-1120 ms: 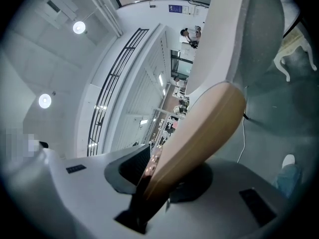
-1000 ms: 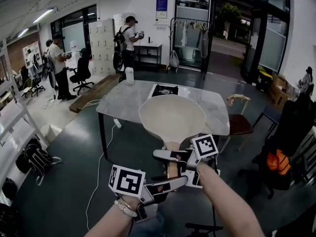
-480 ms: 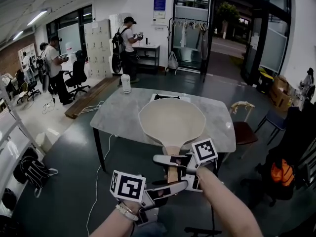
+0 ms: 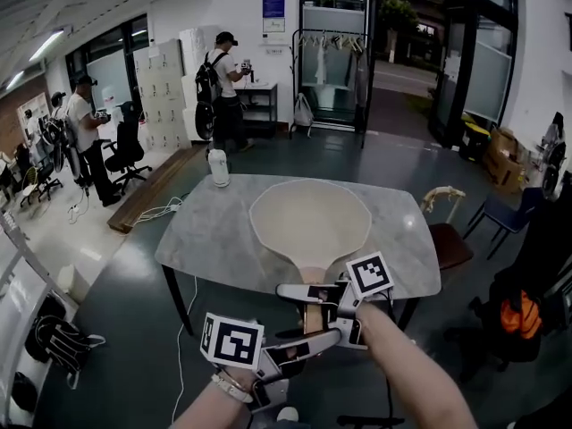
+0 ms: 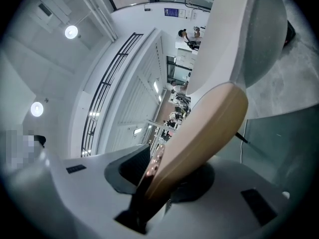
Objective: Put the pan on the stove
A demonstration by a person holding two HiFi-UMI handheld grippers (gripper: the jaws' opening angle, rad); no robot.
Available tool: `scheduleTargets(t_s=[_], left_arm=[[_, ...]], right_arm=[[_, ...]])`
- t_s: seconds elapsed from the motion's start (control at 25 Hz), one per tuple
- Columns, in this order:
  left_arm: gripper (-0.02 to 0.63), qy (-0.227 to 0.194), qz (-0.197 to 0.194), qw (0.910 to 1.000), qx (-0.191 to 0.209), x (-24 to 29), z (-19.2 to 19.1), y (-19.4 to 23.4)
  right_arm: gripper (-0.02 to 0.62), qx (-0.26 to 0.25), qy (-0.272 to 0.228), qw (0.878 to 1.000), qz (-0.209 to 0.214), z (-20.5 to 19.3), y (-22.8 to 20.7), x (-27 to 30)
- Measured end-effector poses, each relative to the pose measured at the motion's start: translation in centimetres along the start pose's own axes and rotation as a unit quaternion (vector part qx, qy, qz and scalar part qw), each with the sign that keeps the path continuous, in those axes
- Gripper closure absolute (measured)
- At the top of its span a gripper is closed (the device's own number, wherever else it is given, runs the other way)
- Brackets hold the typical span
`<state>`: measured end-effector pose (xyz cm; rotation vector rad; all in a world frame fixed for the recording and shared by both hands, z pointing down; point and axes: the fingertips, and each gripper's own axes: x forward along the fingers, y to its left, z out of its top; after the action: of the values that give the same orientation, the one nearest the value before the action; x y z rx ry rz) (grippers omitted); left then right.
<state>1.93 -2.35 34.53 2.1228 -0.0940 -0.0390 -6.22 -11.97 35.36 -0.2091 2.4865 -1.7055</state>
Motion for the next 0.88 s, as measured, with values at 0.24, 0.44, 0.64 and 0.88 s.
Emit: scheduleTargets(t_s=[0.24, 0.44, 0.64, 0.88], left_arm=[[0.407, 0.008, -0.008, 0.9999, 0.005, -0.3, 2.6, 1.9], [0.407, 0.000, -0.009, 1.0000, 0.001, 0.1, 4.1, 4.0], [0.407, -0.008, -0.009, 0.9999, -0.004, 1.8, 6.5, 5.9], [0.407, -0.026, -0.004, 0.9997, 0.000, 3.5, 10.1, 8.8]], right_arm=[[0.468, -0.001, -0.011, 1.000, -0.005, 2.9, -1.6, 1.0], [0.468, -0.003, -0.005, 1.000, -0.010, 4.7, -3.2, 1.2], [0.468, -0.003, 0.005, 1.000, -0.010, 7.5, -4.8, 0.6], [0.468, -0.003, 0.029, 1.000, -0.010, 11.3, -7.3, 0.5]])
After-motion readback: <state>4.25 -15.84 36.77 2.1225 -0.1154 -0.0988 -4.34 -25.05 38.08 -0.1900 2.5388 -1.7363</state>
